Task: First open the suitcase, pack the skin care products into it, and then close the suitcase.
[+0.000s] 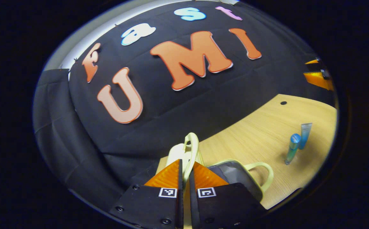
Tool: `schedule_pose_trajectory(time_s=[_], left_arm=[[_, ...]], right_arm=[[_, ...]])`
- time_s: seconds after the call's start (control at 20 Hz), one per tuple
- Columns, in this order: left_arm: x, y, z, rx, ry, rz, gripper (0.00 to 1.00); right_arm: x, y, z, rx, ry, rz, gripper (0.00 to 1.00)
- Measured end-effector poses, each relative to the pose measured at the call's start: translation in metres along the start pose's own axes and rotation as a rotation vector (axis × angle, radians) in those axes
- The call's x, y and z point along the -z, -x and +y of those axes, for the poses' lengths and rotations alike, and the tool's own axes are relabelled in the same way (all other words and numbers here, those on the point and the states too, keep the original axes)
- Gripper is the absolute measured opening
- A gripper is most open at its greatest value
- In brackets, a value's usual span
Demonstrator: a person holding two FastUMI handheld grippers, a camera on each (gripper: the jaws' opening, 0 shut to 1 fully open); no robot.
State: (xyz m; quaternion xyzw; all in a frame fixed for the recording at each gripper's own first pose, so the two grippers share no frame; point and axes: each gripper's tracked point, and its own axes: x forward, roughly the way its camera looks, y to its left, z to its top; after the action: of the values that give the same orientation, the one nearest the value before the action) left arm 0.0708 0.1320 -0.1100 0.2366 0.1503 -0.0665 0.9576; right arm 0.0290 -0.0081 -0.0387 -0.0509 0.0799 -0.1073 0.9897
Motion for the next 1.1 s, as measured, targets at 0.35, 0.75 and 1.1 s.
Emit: schedule_pose_trajectory(time_s=[0.35,0.75,1.1], left_arm=[[0.036,-0.01,0.106,-0.137,0.091,0.022,0.13],[0.134,-0.041,0.23,-0.273,0.279,0.123,0.14],[0.233,-0.065,0.268,-0.327,0.39,0.271,0.14]], right_arm=[[-0.006,0.0,0.03,0.002,-0.002,0.007,0.95],[-0.013,-0.001,0.077,0.0,0.002,0.015,0.95],[-0.011,0.0,0.098,-0.002,0.003,0.048,0.96]])
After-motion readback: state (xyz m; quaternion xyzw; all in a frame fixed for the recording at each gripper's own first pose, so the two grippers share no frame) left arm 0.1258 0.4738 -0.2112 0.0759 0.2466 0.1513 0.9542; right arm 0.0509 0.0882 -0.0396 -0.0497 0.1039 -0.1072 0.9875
